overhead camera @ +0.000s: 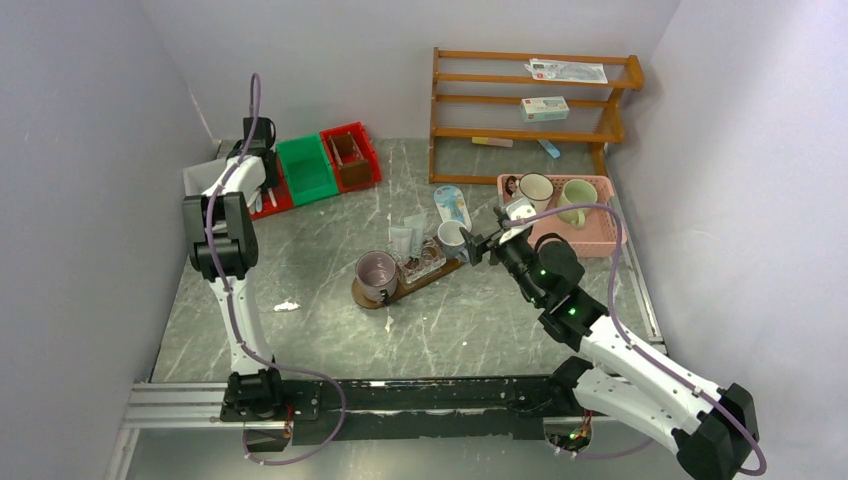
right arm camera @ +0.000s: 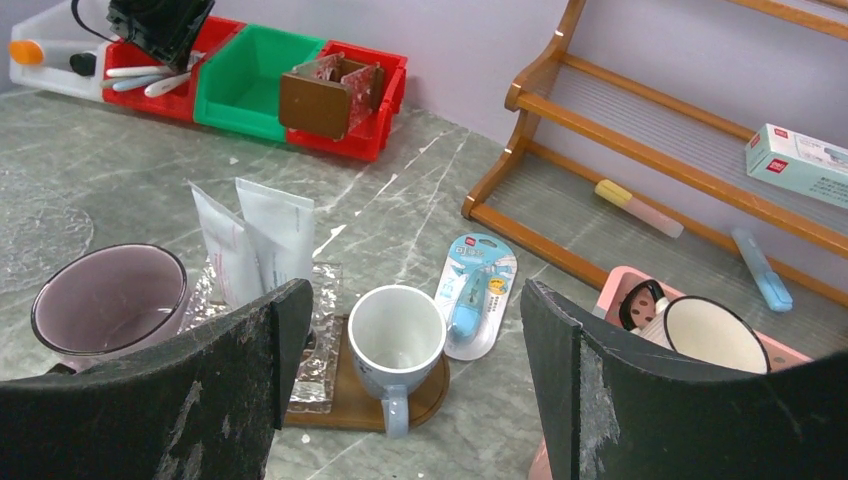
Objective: Prepare toiletry sets of a toothbrush and toothpaste on the tray
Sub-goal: Pick up the toothbrush from the storage box.
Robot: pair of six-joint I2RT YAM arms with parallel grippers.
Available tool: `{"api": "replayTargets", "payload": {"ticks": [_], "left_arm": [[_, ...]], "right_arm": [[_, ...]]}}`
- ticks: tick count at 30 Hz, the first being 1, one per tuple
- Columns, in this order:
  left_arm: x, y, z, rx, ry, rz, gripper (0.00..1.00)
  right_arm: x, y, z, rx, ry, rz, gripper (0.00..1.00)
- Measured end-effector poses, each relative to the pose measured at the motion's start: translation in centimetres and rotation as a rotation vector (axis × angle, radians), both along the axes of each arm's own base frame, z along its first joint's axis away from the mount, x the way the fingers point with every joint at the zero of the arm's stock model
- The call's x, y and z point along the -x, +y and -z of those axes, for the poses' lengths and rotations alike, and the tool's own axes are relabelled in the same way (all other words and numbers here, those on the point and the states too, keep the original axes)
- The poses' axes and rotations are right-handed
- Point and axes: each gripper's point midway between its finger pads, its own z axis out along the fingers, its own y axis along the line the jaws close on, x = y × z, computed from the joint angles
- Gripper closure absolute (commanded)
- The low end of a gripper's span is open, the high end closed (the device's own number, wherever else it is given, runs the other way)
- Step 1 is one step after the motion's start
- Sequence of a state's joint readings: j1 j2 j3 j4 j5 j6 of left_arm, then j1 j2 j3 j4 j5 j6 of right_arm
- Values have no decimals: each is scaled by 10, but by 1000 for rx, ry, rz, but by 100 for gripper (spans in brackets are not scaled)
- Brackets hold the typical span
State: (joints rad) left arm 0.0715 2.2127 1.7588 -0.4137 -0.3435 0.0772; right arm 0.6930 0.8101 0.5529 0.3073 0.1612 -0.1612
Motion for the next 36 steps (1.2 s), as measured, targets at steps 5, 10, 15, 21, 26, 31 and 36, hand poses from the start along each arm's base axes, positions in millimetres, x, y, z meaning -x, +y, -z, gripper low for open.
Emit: {"api": "replayTargets", "payload": {"ticks": [5,10,15,21,26,31,36], "left_arm": [[-8,1,11,11,10,7,61],[-9,4,25,23,35,11,67],[-7,4,24,23,48,24,72],[-5,3,15,26,41,26,77],[-4,3,2,27,28,29,82],[-3,2,0,35,26,26,80],[2,1,-3,37,22,23,83]], "right_arm": [[0,0,1,2,2,-1,20],[-1,2,3,6,6,-5,20],[-1,3,4,10,10,-11,20],[-2,5,8,16,17,-15,20],[-1,5,8,17,18,-16,20],[-1,5,8,17,18,-19,20],[-1,6,8,17,19,-26,20]]}}
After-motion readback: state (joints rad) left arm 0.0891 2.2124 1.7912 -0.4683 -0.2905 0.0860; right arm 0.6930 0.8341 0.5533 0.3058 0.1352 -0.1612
